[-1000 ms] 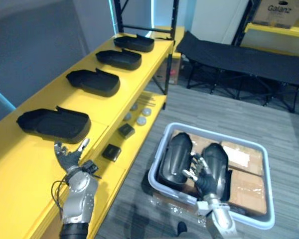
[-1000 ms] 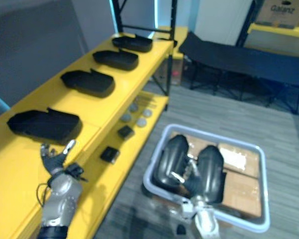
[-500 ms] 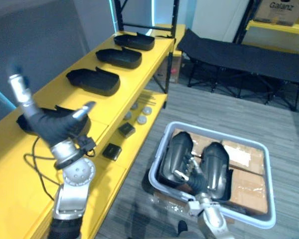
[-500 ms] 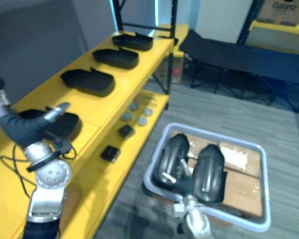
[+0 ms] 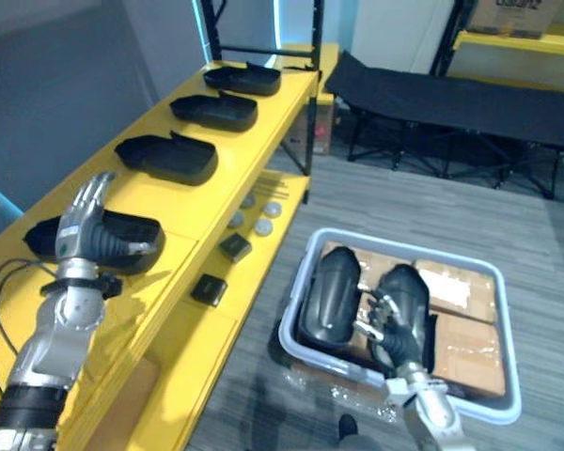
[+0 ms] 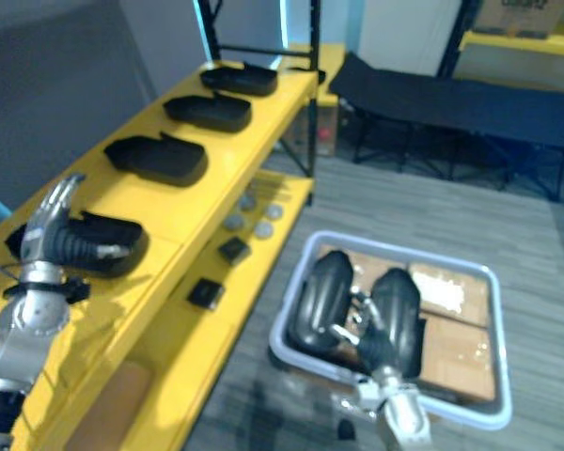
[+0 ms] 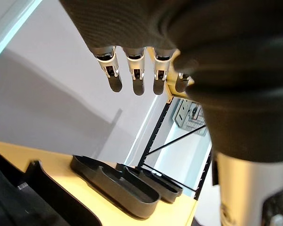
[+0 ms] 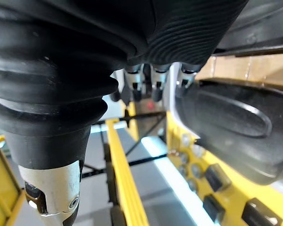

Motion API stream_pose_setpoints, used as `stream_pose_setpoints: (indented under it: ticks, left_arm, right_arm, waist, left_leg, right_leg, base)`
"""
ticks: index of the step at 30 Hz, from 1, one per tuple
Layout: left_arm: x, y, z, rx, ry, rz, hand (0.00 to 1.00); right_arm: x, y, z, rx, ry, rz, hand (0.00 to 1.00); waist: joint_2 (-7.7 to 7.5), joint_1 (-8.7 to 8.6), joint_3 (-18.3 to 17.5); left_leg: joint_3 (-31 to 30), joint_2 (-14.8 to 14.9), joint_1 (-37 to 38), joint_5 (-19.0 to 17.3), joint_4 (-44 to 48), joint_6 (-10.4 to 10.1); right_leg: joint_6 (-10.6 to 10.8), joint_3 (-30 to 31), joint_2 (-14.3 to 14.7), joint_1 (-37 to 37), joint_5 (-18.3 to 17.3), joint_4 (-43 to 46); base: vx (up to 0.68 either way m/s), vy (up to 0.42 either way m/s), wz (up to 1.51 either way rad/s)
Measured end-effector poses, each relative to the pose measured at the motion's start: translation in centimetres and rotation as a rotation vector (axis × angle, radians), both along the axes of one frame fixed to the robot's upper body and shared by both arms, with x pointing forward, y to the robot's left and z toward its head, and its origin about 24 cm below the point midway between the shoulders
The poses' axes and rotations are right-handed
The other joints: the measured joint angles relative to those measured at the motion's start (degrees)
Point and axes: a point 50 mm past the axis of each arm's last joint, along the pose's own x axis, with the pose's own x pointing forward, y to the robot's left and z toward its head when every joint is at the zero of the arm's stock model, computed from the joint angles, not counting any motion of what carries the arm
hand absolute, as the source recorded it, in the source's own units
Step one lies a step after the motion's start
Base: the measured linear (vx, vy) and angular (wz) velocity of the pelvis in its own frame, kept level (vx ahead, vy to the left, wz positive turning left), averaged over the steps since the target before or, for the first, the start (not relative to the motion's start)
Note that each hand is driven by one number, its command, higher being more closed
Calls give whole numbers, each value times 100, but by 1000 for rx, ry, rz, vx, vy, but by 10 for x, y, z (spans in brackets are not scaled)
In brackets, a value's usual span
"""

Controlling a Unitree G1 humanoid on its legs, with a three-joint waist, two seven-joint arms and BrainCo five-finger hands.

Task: Walk over and take plastic housings, then place them on the shelf

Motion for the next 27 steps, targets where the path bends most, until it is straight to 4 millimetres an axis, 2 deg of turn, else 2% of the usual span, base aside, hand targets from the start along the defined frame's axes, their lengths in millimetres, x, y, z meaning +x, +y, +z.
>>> stream_pose_setpoints:
  ticks: [4, 11, 17, 27]
  left_arm:
    - [1, 9, -12, 50, 98, 26, 0]
    - [4, 18, -2, 179, 246, -18, 0]
    - [4, 19, -8, 244, 370, -48, 0]
    - [2, 24, -19, 281, 528, -55, 0]
  right_arm:
    - [0, -3, 0, -14, 1, 16, 0]
    - [0, -6, 3, -8, -4, 18, 0]
    - [0, -5, 3, 0, -6, 33, 0]
    - [0, -10, 4, -12, -4, 29, 0]
  waist:
    - [140, -22, -21]
    - [164, -44, -16]
    - [205, -44, -2]
    - [396, -42, -29]
  left_leg:
    - [59, 1, -65, -13, 42, -2]
    - [66, -1, -93, -12, 72, -1]
    - [46, 11, -106, -32, 145, -7]
    - [31, 38, -138, -46, 185, -8]
  right_leg:
    - [20, 80, -1, -88, 17, -3]
    - [31, 89, -6, -112, 42, -9]
    - [30, 82, -6, -90, 43, -9]
    - [34, 73, -5, -91, 51, -10]
  base:
    - [-17, 4, -8]
    - [0, 0, 0]
    - [0, 0, 0]
    - [0, 0, 0]
